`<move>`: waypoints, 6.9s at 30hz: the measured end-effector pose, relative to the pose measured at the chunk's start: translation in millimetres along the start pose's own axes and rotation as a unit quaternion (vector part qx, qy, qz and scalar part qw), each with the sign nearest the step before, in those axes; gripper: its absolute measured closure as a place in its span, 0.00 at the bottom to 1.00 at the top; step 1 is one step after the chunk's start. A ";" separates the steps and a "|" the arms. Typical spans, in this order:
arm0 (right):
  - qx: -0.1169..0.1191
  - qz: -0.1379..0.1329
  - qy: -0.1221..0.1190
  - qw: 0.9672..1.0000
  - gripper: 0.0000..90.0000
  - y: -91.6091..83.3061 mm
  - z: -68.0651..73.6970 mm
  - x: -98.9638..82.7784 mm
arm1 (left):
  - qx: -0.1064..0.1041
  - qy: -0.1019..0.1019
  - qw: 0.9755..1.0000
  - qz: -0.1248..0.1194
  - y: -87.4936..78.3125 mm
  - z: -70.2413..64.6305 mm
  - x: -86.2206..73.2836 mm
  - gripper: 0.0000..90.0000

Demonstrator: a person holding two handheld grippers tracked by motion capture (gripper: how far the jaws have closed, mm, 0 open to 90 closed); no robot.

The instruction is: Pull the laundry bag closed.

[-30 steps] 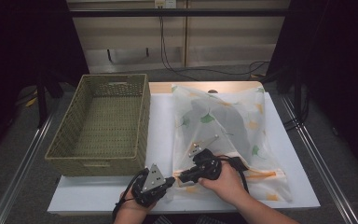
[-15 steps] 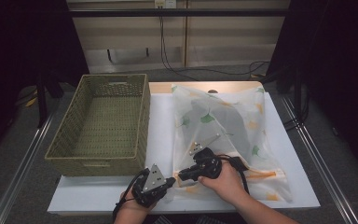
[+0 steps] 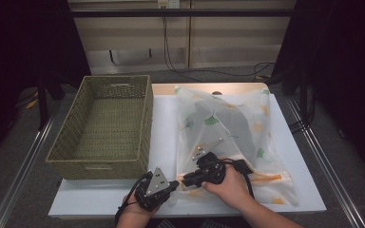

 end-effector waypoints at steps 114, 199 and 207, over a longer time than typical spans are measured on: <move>0.009 -0.073 -0.018 0.997 1.00 -2.0 10.4 12.8 | -0.011 -0.062 0.998 0.023 9.9 14.5 -4.1 0.84; 0.018 -0.092 -0.005 0.996 1.00 -7.0 11.5 24.0 | 0.011 -0.022 1.000 -0.003 -3.4 9.2 1.5 1.00; 0.016 -0.088 -0.012 0.996 1.00 -6.8 11.3 23.0 | 0.009 -0.026 1.000 -0.009 -2.8 9.4 0.7 0.99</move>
Point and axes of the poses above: each handheld gripper's, and its own axes: y roughly forward along the jaws, x roughly out of its top, z roughly to its left, the point moved 4 cm from there along y, roughly forward along the jaws, and after that the axes turned 11 degrees about y, right-handed, at the moved point
